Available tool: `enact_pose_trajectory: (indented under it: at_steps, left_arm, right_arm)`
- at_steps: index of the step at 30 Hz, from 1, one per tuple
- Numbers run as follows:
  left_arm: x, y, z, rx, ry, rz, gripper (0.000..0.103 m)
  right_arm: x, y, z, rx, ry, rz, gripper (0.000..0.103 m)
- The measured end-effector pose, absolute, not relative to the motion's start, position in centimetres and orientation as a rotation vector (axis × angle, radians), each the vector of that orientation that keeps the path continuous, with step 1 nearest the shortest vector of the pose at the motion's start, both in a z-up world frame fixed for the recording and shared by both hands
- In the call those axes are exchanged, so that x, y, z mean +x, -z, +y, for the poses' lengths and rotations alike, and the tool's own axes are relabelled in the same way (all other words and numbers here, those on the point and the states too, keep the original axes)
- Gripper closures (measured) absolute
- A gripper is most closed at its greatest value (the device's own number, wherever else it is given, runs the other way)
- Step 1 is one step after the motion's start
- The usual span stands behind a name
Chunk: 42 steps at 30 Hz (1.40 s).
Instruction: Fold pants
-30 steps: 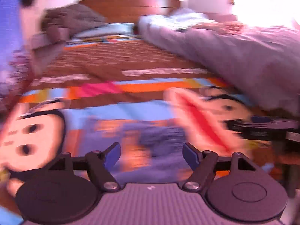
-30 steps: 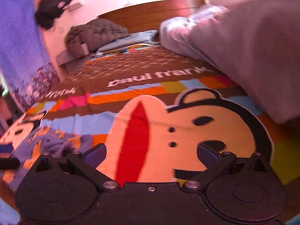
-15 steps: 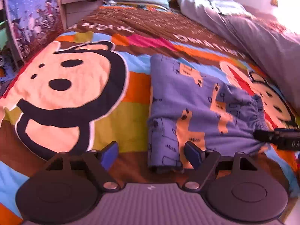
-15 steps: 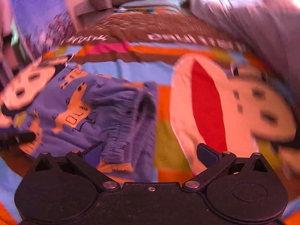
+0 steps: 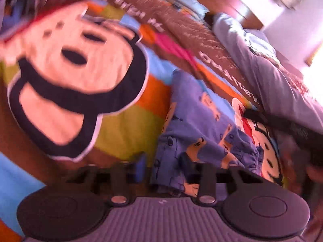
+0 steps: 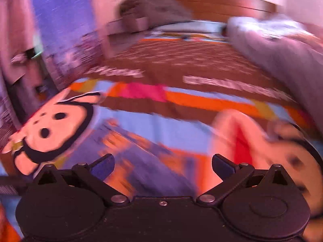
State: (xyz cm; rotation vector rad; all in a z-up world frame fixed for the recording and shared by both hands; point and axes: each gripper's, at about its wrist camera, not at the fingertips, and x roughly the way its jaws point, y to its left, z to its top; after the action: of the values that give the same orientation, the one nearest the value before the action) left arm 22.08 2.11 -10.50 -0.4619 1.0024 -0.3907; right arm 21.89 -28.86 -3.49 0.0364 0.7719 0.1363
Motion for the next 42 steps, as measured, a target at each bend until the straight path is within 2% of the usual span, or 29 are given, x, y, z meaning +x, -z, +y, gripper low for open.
enact_pose_trajectory:
  at_steps: [1, 4, 5, 6, 7, 8, 13, 14, 16, 19, 21, 23, 26, 29, 31, 34, 36, 42]
  left_arm:
    - [22.2, 10.7, 2.3, -0.493, 0.39, 1.01, 0.077]
    - [22.0, 10.6, 2.0, -0.486, 0.359, 1.012, 0.085]
    - [21.6, 10.6, 1.8, -0.479, 0.343, 1.01, 0.085]
    - [21.4, 10.5, 1.5, -0.463, 0.329, 1.006, 0.086]
    - [21.2, 10.4, 1.3, -0.436, 0.321, 0.999, 0.086]
    - [21.0, 10.2, 0.9, -0.397, 0.315, 0.989, 0.086]
    - [20.3, 9.7, 0.5, -0.344, 0.317, 0.984, 0.086]
    - [20.2, 9.7, 0.5, -0.348, 0.315, 0.988, 0.085]
    - [20.0, 9.7, 0.7, -0.357, 0.305, 0.988, 0.083]
    - [20.0, 9.7, 0.6, -0.349, 0.296, 0.981, 0.083]
    - [20.0, 9.7, 0.4, -0.328, 0.291, 0.975, 0.083]
    - [19.9, 9.6, 0.1, -0.302, 0.286, 0.963, 0.081]
    - [19.4, 9.6, -0.3, -0.27, 0.278, 0.94, 0.078]
    - [19.1, 9.6, -0.2, -0.252, 0.29, 0.922, 0.072]
    - [18.9, 9.5, 0.2, -0.255, 0.304, 0.917, 0.068]
    - [18.3, 9.4, 1.5, -0.312, 0.278, 0.927, 0.066]
    - [18.1, 9.3, 2.0, -0.307, 0.279, 0.93, 0.066]
    - [17.8, 9.1, 1.5, -0.249, 0.261, 0.915, 0.066]
  right_arm:
    - [24.2, 3.8, -27.7, 0.019, -0.206, 0.801, 0.001]
    - [30.2, 5.8, -24.1, -0.021, -0.382, 0.917, 0.003]
    - [31.6, 6.7, -22.9, -0.065, -0.392, 0.954, 0.008]
    - [33.1, 7.7, -21.8, -0.141, -0.36, 0.979, 0.009]
    - [34.3, 8.4, -21.2, -0.207, -0.308, 0.988, 0.009]
    - [35.4, 9.2, -21.0, -0.249, -0.261, 0.993, 0.002]
    - [37.9, 10.9, -23.4, -0.047, -0.242, 1.04, 0.001]
    - [37.7, 10.5, -23.4, -0.07, -0.226, 1.021, 0.002]
    - [37.0, 9.4, -23.3, -0.177, -0.131, 0.967, 0.01]
    - [34.4, 6.8, -24.4, -0.179, -0.106, 0.904, 0.01]
    - [30.8, 5.0, -25.6, -0.108, -0.168, 0.864, 0.005]
    - [26.3, 3.7, -26.5, -0.075, -0.189, 0.803, 0.004]
    - [20.7, 4.2, -27.8, -0.014, -0.15, 0.739, 0.003]
    - [17.9, 7.4, -30.4, 0.043, -0.032, 0.817, 0.013]
    - [17.2, 9.6, -32.8, 0.094, 0.064, 0.896, 0.009]
    - [16.2, 8.4, -34.9, 0.272, 0.119, 0.872, 0.005]
    - [16.2, 6.6, -34.2, 0.228, 0.138, 0.827, 0.002]
    - [19.6, 3.8, -30.0, 0.13, 0.018, 0.732, 0.001]
